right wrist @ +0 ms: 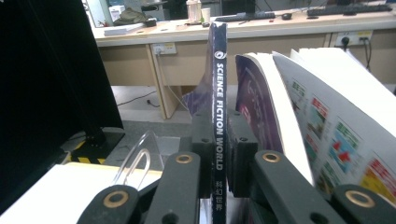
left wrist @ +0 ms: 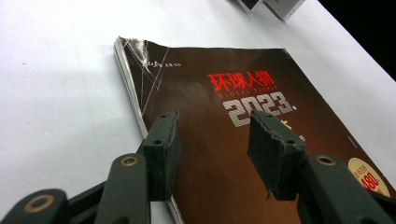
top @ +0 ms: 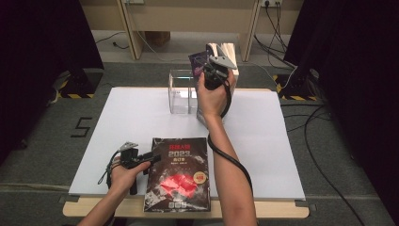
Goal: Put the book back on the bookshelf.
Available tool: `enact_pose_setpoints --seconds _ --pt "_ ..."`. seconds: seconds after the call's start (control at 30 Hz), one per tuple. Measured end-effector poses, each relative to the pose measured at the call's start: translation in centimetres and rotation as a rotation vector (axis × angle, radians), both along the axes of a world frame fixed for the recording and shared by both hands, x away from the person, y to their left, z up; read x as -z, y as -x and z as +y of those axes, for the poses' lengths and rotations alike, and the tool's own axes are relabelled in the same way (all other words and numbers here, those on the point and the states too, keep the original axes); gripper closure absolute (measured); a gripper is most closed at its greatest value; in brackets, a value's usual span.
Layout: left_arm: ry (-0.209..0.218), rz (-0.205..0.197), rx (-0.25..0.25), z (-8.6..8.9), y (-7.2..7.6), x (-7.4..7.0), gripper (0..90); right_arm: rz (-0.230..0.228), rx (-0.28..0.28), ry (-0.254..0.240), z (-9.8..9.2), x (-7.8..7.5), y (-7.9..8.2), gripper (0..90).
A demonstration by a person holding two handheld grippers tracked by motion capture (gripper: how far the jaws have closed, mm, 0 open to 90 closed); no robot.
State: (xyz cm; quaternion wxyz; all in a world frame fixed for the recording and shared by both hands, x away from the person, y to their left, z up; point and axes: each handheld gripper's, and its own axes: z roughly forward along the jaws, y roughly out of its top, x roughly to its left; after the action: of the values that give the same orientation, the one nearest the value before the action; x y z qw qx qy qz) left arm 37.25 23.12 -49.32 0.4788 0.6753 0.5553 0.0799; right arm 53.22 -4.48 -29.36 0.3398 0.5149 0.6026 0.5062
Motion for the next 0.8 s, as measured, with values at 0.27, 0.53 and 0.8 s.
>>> enact_pose_setpoints --seconds 0.27,0.53,0.8 --pt "-0.002 0.005 -0.002 -0.1 0.1 0.1 52.2 0.002 -0.040 0.034 -0.9 0.5 3.9 82.1" --pt "0.001 0.010 0.002 -0.2 0.2 0.0 52.3 0.030 -0.062 0.034 -2.8 1.4 7.0 81.3" --pt "0.002 0.012 0.004 -0.2 0.2 0.1 52.2 0.118 -0.075 0.049 -3.6 1.7 7.3 79.4"
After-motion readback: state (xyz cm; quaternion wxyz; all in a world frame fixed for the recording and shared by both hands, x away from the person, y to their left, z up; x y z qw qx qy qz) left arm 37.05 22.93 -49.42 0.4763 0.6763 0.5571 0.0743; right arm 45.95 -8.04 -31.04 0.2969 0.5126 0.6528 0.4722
